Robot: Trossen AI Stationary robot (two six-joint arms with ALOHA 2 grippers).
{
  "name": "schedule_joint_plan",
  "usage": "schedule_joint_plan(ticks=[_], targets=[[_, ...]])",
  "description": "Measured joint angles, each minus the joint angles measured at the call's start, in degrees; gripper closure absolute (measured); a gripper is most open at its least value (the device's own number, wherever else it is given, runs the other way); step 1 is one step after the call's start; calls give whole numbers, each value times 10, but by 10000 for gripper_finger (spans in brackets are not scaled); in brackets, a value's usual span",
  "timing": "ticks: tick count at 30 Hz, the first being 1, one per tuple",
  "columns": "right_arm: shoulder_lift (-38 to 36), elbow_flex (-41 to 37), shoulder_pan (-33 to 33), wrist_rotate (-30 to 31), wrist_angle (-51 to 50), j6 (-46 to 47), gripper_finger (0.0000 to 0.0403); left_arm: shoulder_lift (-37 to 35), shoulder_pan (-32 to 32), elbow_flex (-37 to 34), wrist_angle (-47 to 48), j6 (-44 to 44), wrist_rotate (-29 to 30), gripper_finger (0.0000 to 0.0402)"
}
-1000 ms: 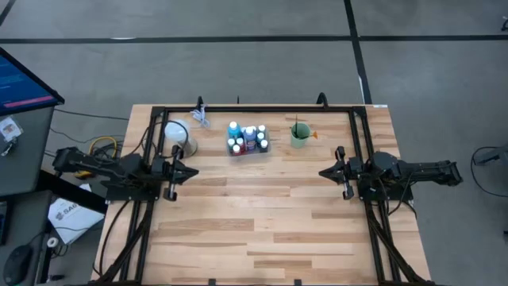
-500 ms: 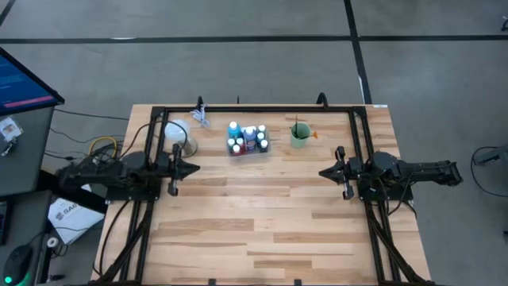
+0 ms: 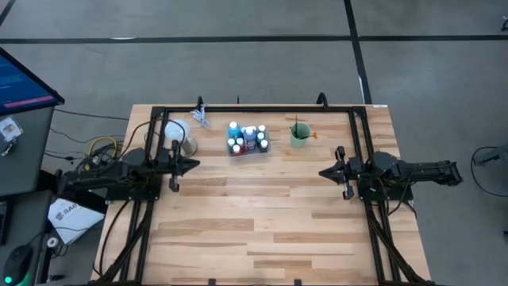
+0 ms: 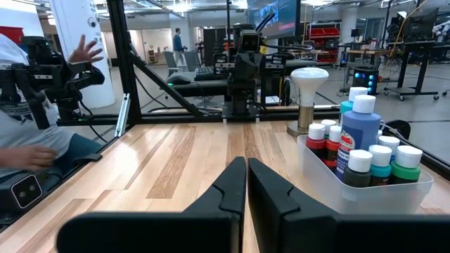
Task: Pick & Place Paint Supplies
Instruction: Return to Home Position
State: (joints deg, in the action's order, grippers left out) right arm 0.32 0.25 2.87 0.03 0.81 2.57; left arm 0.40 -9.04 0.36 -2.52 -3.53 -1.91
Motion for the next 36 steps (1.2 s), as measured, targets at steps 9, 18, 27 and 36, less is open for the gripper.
schedule_joint_plan(ticks=[9, 18, 27, 36], targets=[[0, 0, 0, 0, 0, 0, 392, 9, 0, 0, -5, 0, 1, 400], [0, 0, 0, 0, 0, 0, 392, 9, 0, 0, -5, 0, 2, 400], [0, 0, 0, 0, 0, 0, 392, 9, 0, 0, -5, 0, 2, 400], [0, 0, 0, 0, 0, 0, 392, 9, 0, 0, -5, 0, 2, 400]])
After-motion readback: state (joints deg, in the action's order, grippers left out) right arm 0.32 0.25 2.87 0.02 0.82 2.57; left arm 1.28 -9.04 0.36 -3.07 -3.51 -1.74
